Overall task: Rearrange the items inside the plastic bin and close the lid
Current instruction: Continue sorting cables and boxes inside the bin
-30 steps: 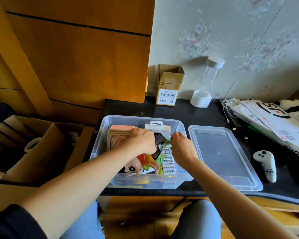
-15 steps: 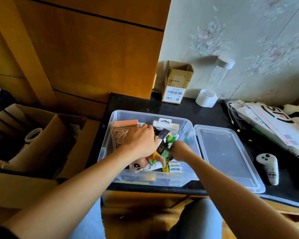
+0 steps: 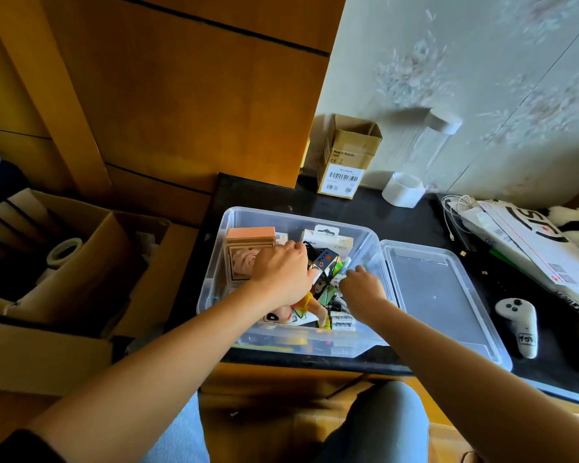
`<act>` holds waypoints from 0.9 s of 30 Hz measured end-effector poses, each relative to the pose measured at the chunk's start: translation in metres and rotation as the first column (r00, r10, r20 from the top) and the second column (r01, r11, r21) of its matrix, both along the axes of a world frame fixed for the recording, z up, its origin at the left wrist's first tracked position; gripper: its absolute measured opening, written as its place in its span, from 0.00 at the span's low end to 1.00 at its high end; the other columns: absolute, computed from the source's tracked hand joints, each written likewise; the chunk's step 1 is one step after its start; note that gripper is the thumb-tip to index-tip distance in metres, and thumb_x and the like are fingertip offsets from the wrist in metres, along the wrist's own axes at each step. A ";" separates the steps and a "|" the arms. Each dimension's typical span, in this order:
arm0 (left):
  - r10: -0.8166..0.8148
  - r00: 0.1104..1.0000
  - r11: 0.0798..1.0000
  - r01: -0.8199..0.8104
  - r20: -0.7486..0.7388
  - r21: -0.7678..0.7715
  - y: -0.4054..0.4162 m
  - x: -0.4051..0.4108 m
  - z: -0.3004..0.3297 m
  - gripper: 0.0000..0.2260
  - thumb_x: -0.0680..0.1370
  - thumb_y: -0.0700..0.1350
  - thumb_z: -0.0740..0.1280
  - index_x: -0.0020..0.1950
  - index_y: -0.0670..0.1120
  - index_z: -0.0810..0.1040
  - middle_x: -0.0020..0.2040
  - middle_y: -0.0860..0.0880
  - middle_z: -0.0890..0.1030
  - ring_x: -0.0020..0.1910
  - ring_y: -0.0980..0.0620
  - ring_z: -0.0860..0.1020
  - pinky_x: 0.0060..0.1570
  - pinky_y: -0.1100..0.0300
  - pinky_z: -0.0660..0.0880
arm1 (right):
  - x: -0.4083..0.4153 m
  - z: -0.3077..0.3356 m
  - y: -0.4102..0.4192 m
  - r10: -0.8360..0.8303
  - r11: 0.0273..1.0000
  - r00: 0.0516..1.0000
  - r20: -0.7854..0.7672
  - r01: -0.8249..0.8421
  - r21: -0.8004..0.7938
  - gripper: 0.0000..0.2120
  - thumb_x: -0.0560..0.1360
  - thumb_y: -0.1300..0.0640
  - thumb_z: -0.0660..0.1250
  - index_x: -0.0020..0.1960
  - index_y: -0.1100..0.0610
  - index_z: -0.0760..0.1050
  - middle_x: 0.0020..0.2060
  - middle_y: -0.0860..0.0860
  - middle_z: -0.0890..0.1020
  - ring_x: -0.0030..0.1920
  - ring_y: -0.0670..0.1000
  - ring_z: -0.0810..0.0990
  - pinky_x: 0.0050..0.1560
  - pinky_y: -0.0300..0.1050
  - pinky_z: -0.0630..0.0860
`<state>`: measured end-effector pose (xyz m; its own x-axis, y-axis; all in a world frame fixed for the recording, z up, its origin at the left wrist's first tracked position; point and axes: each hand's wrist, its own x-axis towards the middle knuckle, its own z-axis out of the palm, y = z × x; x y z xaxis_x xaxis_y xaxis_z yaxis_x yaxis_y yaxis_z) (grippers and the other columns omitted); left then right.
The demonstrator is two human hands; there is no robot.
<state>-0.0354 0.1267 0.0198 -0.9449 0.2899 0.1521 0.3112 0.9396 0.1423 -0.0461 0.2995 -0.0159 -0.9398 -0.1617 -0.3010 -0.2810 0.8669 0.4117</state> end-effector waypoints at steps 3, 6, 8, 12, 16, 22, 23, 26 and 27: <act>-0.003 1.000 1.000 0.003 0.008 -0.015 0.000 0.001 -0.002 0.20 0.79 0.58 0.57 0.58 0.43 0.71 0.52 0.46 0.78 0.43 0.50 0.74 0.35 0.58 0.65 | 0.000 0.005 -0.001 -0.015 1.000 1.000 -0.010 0.014 -0.006 0.13 0.74 0.65 0.66 0.58 0.60 0.76 0.54 0.54 0.79 0.56 0.52 0.74 0.52 0.44 0.75; -0.012 1.000 0.999 0.012 0.018 -0.029 0.001 0.002 -0.005 0.20 0.79 0.58 0.57 0.57 0.42 0.71 0.52 0.45 0.78 0.44 0.49 0.75 0.35 0.57 0.65 | 0.000 0.011 -0.001 -0.004 0.999 1.000 0.002 0.004 0.049 0.12 0.74 0.67 0.66 0.56 0.61 0.77 0.52 0.55 0.80 0.55 0.52 0.76 0.50 0.42 0.75; -0.015 1.000 1.000 0.015 0.021 -0.025 0.002 0.002 -0.006 0.19 0.79 0.58 0.57 0.57 0.42 0.71 0.52 0.45 0.78 0.43 0.49 0.76 0.35 0.58 0.65 | 0.000 0.013 -0.003 0.014 0.996 1.000 -0.002 -0.014 0.086 0.11 0.73 0.67 0.66 0.55 0.60 0.77 0.51 0.54 0.80 0.54 0.52 0.77 0.48 0.41 0.74; -0.022 1.000 0.999 0.022 0.010 -0.028 0.002 0.001 -0.008 0.20 0.79 0.58 0.57 0.57 0.42 0.72 0.52 0.45 0.78 0.45 0.48 0.77 0.35 0.58 0.65 | 0.001 0.019 -0.005 -0.055 0.998 0.997 -0.060 0.055 0.011 0.11 0.74 0.67 0.66 0.55 0.60 0.77 0.48 0.53 0.81 0.50 0.51 0.79 0.40 0.39 0.71; -0.023 1.000 1.000 0.023 0.004 -0.021 0.001 0.001 -0.009 0.20 0.79 0.59 0.57 0.57 0.42 0.71 0.51 0.46 0.78 0.45 0.48 0.77 0.35 0.58 0.65 | 0.007 0.021 -0.002 -0.145 0.982 0.989 -0.013 0.142 -0.122 0.11 0.74 0.70 0.62 0.54 0.62 0.76 0.47 0.56 0.81 0.48 0.55 0.81 0.39 0.41 0.73; -0.012 1.000 0.999 0.012 0.008 -0.038 0.003 0.001 -0.008 0.19 0.79 0.58 0.57 0.56 0.43 0.71 0.51 0.46 0.78 0.45 0.48 0.77 0.36 0.57 0.66 | 0.014 0.010 -0.001 -0.073 0.995 0.995 0.067 0.077 -0.066 0.13 0.74 0.71 0.61 0.56 0.62 0.75 0.52 0.56 0.80 0.53 0.55 0.80 0.45 0.42 0.75; -0.009 1.000 0.999 0.009 0.012 -0.038 0.003 0.001 -0.008 0.19 0.79 0.58 0.57 0.57 0.43 0.71 0.51 0.45 0.78 0.46 0.47 0.78 0.36 0.57 0.66 | 0.013 0.009 -0.002 -0.059 0.997 0.996 0.066 0.061 -0.036 0.13 0.74 0.71 0.62 0.56 0.61 0.75 0.52 0.55 0.80 0.53 0.54 0.80 0.44 0.42 0.75; -0.005 1.000 0.999 0.005 0.019 -0.034 0.003 0.001 -0.009 0.19 0.79 0.58 0.57 0.57 0.43 0.71 0.51 0.45 0.78 0.46 0.47 0.78 0.37 0.57 0.66 | 0.011 0.008 -0.007 0.037 0.994 0.999 0.028 -0.040 0.103 0.12 0.75 0.65 0.64 0.58 0.58 0.75 0.53 0.51 0.80 0.53 0.51 0.79 0.44 0.39 0.73; -0.004 1.000 1.000 0.004 0.021 -0.031 0.003 0.001 -0.009 0.19 0.79 0.58 0.57 0.57 0.43 0.71 0.51 0.46 0.78 0.46 0.47 0.78 0.37 0.57 0.67 | 0.010 0.008 -0.007 0.066 0.988 0.998 0.015 -0.068 0.135 0.12 0.76 0.63 0.64 0.59 0.58 0.75 0.53 0.51 0.80 0.53 0.50 0.79 0.45 0.39 0.72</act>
